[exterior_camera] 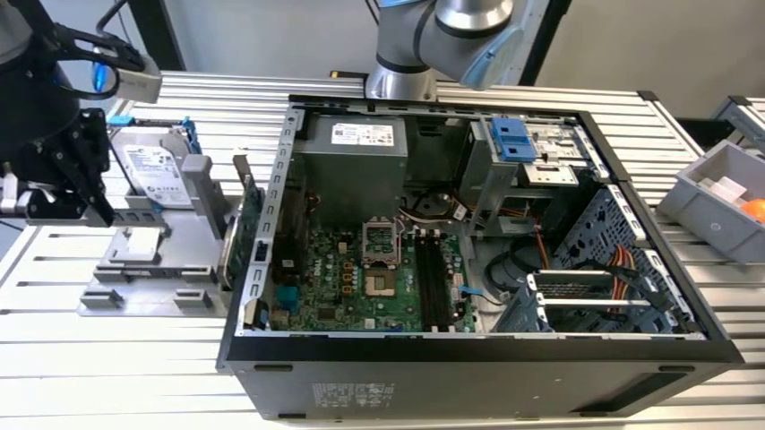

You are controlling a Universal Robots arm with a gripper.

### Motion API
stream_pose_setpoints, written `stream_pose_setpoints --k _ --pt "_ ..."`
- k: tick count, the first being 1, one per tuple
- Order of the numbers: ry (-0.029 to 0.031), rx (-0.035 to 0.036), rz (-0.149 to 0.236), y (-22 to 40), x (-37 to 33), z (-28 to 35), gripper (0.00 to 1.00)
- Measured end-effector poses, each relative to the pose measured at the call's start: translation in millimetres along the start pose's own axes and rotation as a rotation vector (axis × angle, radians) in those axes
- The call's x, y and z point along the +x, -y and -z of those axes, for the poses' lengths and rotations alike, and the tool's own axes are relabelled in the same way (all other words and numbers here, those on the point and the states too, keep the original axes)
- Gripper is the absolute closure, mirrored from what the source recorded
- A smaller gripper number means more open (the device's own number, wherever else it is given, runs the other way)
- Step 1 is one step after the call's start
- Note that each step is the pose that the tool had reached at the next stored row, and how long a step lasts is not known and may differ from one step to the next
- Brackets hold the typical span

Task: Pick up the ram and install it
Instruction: 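Pick up the ram and move it above insertion slot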

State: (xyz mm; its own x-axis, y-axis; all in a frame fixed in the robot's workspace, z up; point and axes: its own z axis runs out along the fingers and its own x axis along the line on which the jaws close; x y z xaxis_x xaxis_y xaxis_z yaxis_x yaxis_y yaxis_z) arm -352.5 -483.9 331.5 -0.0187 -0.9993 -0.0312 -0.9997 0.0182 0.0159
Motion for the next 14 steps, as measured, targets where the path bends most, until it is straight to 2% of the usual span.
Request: stream_pose_setpoints --k 6,14 --pt "0.0000 0.0004 0.000 -0.3 -8.9 9.7 1.00" --pt "0.0001 0.0011 0.006 -0.7 -22.7 18.9 1.00"
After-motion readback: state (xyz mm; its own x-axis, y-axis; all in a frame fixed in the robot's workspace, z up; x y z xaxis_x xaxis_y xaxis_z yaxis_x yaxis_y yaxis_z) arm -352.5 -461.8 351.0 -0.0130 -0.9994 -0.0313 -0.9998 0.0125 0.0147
